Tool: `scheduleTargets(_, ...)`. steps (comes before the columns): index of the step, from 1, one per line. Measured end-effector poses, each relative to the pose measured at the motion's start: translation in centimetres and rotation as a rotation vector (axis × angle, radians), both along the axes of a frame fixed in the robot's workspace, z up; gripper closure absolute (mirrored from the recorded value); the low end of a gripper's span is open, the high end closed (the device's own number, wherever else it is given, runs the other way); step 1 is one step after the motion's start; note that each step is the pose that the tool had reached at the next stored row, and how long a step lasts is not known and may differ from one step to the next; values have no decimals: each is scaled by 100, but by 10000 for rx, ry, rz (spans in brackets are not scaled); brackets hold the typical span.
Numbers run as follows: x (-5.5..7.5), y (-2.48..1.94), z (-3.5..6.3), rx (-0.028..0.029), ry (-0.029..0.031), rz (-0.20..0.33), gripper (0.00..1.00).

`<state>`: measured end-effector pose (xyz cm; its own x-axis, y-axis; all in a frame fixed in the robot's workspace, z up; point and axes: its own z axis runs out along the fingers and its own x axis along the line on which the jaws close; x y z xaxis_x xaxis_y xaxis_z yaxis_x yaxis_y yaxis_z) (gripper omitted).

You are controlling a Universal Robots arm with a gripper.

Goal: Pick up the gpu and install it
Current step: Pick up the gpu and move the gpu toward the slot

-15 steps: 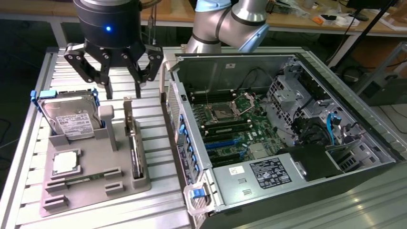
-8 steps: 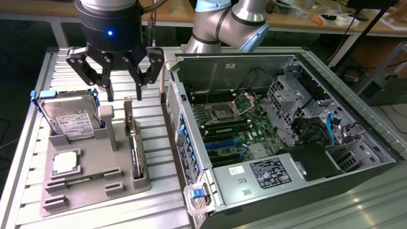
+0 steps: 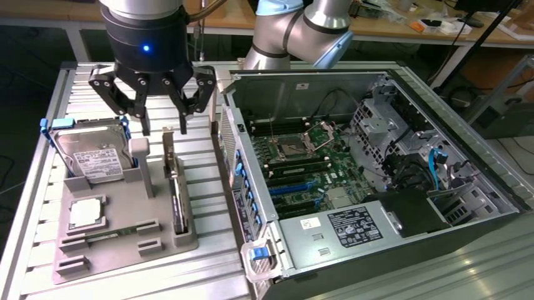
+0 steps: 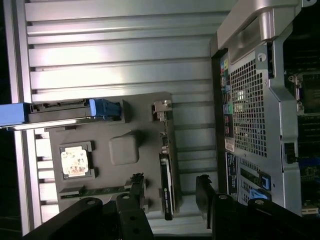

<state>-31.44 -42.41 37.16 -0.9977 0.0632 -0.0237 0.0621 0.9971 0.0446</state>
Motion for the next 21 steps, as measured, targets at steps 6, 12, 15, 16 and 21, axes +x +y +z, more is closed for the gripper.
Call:
scheduleTargets(6, 6, -4, -28, 0, 1, 0, 46)
scheduleTargets(12, 12, -8, -59, 1, -1, 0, 46)
scheduleTargets(15, 14, -15, -78, 0, 0, 1, 46)
scheduleTargets(16, 14, -18, -85, 0, 0, 1, 46)
scheduleTargets(21, 22, -47, -117, -2, 2, 0, 46)
